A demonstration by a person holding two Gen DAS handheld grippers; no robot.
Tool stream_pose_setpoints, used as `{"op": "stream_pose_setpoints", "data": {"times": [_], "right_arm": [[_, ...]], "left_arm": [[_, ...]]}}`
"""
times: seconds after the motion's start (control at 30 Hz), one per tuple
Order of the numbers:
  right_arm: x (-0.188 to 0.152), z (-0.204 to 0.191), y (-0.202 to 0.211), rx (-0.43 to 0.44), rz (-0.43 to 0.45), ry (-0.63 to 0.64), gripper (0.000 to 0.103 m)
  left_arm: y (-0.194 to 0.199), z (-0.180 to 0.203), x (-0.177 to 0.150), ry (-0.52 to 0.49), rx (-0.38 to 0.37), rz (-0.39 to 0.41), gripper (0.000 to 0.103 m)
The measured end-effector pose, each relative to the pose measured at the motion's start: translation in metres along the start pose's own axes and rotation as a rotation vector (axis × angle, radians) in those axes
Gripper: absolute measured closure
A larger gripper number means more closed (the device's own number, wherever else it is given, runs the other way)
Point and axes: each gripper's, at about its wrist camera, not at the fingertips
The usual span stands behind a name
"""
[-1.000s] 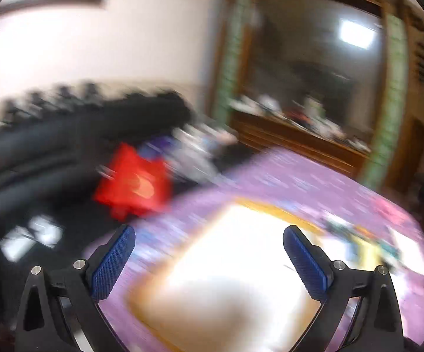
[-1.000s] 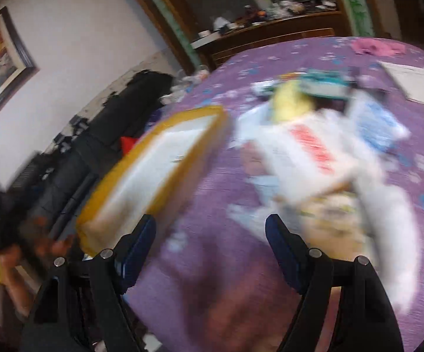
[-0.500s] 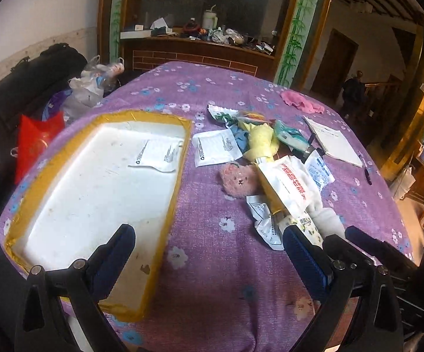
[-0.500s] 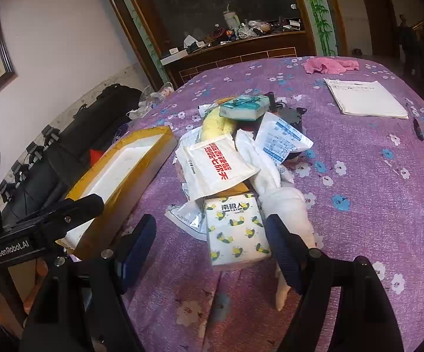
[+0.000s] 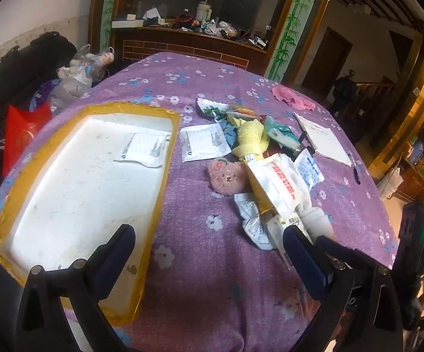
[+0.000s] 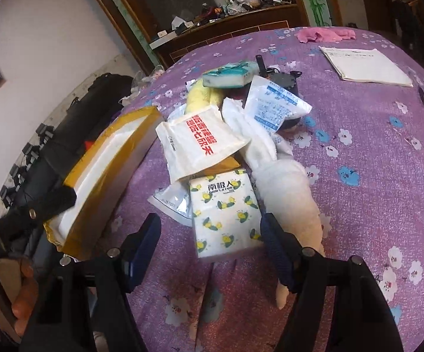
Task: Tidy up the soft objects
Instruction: 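Grasp the yellow-flowered tissue pack with the right gripper while the left grasps the red-lettered white packet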
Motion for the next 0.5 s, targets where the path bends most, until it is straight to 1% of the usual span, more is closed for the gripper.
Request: {"op": "stream_pose_setpoints", "data": {"times": [0.17, 0.23, 0.3, 0.37, 0.43, 0.47, 0.5], "right_arm": [[0.002, 0.000, -0.008, -0.011, -0.016, -0.007, 0.033], [0.004, -0.003, -0.011, -0.046, -0.018, 0.023, 0.033], [0.006, -0.006, -0.017, -0.080, -0.025, 0.038, 0.033], [0.007, -0.004, -0.023, -0.090, -0.035, 0.020, 0.033], [0.004, -0.004, -0.029, -0.081, -0.052, 0.005, 0.033], [0.002, -0.005, -0.030, -0.087, -0.057, 0.007, 0.033], [0.000, -0.006, -0.030, -0.093, -0.058, 0.013, 0.040]], "left_arm": [[-0.012, 0.009, 0.018, 0.014, -0.049, -0.046, 0.001], [-0.021, 0.016, 0.027, 0.002, -0.075, -0.060, 0.001], [-0.038, 0.027, 0.038, -0.023, -0.086, -0.097, 0.004], [-0.055, 0.034, 0.047, -0.023, -0.100, -0.144, 0.019], [-0.069, 0.041, 0.053, -0.012, -0.123, -0.171, 0.022], [-0.076, 0.043, 0.056, -0.014, -0.114, -0.184, 0.028], [-0.084, 0.048, 0.058, -0.015, -0.107, -0.194, 0.034]]}}
Point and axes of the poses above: each gripper's, at about its wrist camera, not at the fingertips, and y roughly against the way its jaws point, z to its right, x to its top
